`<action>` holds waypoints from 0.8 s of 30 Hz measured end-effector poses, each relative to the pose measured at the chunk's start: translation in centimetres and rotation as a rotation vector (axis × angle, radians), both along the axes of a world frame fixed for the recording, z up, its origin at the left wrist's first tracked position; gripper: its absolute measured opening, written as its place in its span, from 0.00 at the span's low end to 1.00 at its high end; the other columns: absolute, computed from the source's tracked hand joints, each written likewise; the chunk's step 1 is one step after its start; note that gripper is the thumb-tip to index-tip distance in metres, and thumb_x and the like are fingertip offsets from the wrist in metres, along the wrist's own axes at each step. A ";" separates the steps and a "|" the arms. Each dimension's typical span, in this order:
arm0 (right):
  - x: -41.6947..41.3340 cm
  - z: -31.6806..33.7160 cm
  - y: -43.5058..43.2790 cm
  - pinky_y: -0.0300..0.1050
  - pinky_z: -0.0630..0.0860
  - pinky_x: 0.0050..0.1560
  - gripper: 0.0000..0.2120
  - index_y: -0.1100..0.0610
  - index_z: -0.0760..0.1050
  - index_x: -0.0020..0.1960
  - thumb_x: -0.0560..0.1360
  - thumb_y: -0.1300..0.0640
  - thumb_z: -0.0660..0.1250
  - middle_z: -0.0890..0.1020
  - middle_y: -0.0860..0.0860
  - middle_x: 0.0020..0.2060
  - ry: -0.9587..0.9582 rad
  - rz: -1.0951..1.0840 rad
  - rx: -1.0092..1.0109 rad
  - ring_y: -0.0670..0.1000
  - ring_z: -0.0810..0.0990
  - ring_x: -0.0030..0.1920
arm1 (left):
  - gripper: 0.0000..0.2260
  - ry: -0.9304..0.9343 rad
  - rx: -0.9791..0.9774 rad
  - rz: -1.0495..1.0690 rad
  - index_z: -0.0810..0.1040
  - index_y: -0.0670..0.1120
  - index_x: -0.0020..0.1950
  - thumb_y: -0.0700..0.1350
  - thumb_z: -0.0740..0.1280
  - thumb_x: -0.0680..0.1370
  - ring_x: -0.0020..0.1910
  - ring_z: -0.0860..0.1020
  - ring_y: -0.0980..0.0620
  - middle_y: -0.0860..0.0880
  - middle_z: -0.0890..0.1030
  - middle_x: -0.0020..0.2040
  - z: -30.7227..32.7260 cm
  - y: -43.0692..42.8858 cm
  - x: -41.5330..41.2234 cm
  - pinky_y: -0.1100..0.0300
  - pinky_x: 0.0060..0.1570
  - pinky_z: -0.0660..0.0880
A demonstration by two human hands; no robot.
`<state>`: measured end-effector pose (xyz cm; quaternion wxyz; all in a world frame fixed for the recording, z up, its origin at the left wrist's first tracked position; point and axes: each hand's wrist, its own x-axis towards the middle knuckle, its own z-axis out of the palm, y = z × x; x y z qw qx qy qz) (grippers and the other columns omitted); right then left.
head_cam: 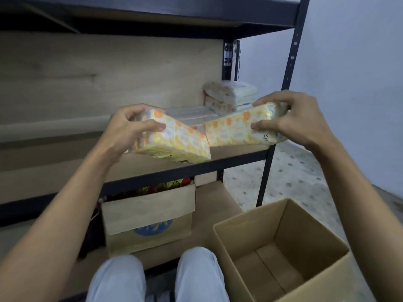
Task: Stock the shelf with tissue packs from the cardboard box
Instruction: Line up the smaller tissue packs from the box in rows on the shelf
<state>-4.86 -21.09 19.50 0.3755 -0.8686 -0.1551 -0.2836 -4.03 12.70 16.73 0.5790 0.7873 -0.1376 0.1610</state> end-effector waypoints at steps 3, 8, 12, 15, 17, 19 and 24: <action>2.1 -0.5 1.4 0.39 0.76 0.49 0.19 0.44 0.82 0.48 0.58 0.51 0.81 0.81 0.42 0.52 0.014 0.082 0.082 0.43 0.77 0.52 | 0.17 -0.018 -0.026 0.053 0.84 0.53 0.50 0.47 0.77 0.62 0.46 0.83 0.47 0.48 0.84 0.49 -0.6 2.8 0.0 0.50 0.46 0.79; 6.0 -3.1 3.9 0.41 0.77 0.53 0.18 0.46 0.82 0.48 0.60 0.56 0.81 0.81 0.43 0.51 0.045 0.207 0.151 0.44 0.78 0.55 | 0.17 -0.067 -0.034 0.151 0.84 0.54 0.49 0.36 0.77 0.66 0.50 0.82 0.49 0.49 0.84 0.52 -3.1 5.9 0.3 0.57 0.43 0.80; 8.9 -6.3 5.6 0.46 0.74 0.59 0.19 0.46 0.82 0.48 0.58 0.56 0.81 0.81 0.42 0.53 0.088 0.261 0.194 0.42 0.76 0.57 | 0.18 -0.126 0.027 0.210 0.84 0.55 0.47 0.35 0.78 0.65 0.50 0.81 0.52 0.52 0.83 0.51 -5.3 7.3 0.9 0.63 0.41 0.79; 10.3 -8.3 6.6 0.42 0.74 0.56 0.19 0.49 0.82 0.48 0.59 0.61 0.81 0.81 0.42 0.53 0.125 0.319 0.217 0.38 0.76 0.55 | 0.18 -0.189 0.072 0.241 0.84 0.53 0.49 0.36 0.79 0.64 0.55 0.79 0.50 0.50 0.82 0.54 -6.8 8.4 1.8 0.62 0.47 0.76; 11.2 -9.5 6.7 0.43 0.77 0.53 0.19 0.50 0.82 0.47 0.59 0.63 0.81 0.80 0.43 0.53 0.156 0.337 0.252 0.39 0.77 0.55 | 0.18 -0.205 0.109 0.248 0.84 0.52 0.50 0.37 0.79 0.64 0.57 0.78 0.50 0.50 0.81 0.55 -7.4 8.9 2.2 0.62 0.51 0.74; 12.1 -10.1 6.5 0.45 0.78 0.49 0.19 0.51 0.81 0.47 0.59 0.64 0.80 0.79 0.44 0.55 0.218 0.330 0.264 0.43 0.76 0.57 | 0.18 -0.219 0.157 0.244 0.84 0.50 0.51 0.38 0.79 0.63 0.58 0.78 0.51 0.50 0.81 0.56 -7.9 9.1 2.4 0.60 0.55 0.74; 13.7 -10.4 5.6 0.33 0.73 0.42 0.19 0.57 0.79 0.48 0.60 0.68 0.79 0.78 0.46 0.56 0.298 0.282 0.136 0.44 0.77 0.53 | 0.18 -0.189 0.173 0.217 0.83 0.52 0.49 0.40 0.78 0.61 0.59 0.77 0.52 0.49 0.81 0.55 -8.5 9.9 2.7 0.54 0.59 0.72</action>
